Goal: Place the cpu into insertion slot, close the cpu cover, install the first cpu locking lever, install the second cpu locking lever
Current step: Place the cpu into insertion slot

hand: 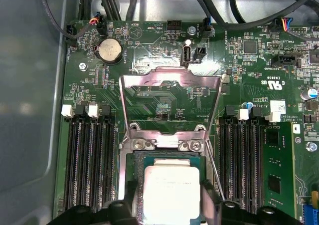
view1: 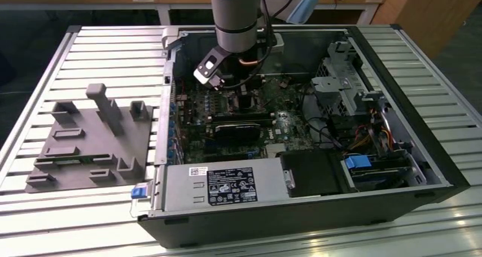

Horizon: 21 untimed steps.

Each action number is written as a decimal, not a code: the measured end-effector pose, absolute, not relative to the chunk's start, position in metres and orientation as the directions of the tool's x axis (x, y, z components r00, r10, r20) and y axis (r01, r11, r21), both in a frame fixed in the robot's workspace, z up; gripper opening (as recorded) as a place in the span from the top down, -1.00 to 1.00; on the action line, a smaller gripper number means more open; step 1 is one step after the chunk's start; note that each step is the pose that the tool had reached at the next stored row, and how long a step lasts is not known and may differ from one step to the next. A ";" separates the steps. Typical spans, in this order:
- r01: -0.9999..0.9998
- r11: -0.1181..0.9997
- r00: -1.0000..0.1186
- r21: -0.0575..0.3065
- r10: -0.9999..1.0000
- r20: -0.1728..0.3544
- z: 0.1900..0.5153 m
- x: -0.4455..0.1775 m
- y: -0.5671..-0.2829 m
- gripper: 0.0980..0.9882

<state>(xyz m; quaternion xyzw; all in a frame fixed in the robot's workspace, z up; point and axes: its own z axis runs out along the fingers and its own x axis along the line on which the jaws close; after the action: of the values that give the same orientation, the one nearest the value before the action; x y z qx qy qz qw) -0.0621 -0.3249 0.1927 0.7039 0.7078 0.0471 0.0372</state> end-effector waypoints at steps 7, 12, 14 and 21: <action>0.993 0.005 -0.006 0.119 1.000 0.014 0.193 -0.062 -0.325 -0.15; 0.993 0.004 -0.006 0.119 1.000 0.018 0.193 -0.062 -0.325 -0.15; 0.993 0.004 -0.006 0.119 1.000 0.021 0.194 -0.062 -0.325 -0.15; 0.993 0.000 -0.006 0.119 0.999 0.050 0.195 -0.062 -0.325 -0.15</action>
<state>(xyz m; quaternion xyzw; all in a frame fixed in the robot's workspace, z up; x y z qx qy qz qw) -0.0619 -0.3249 0.1953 0.7044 0.7069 0.0598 0.0245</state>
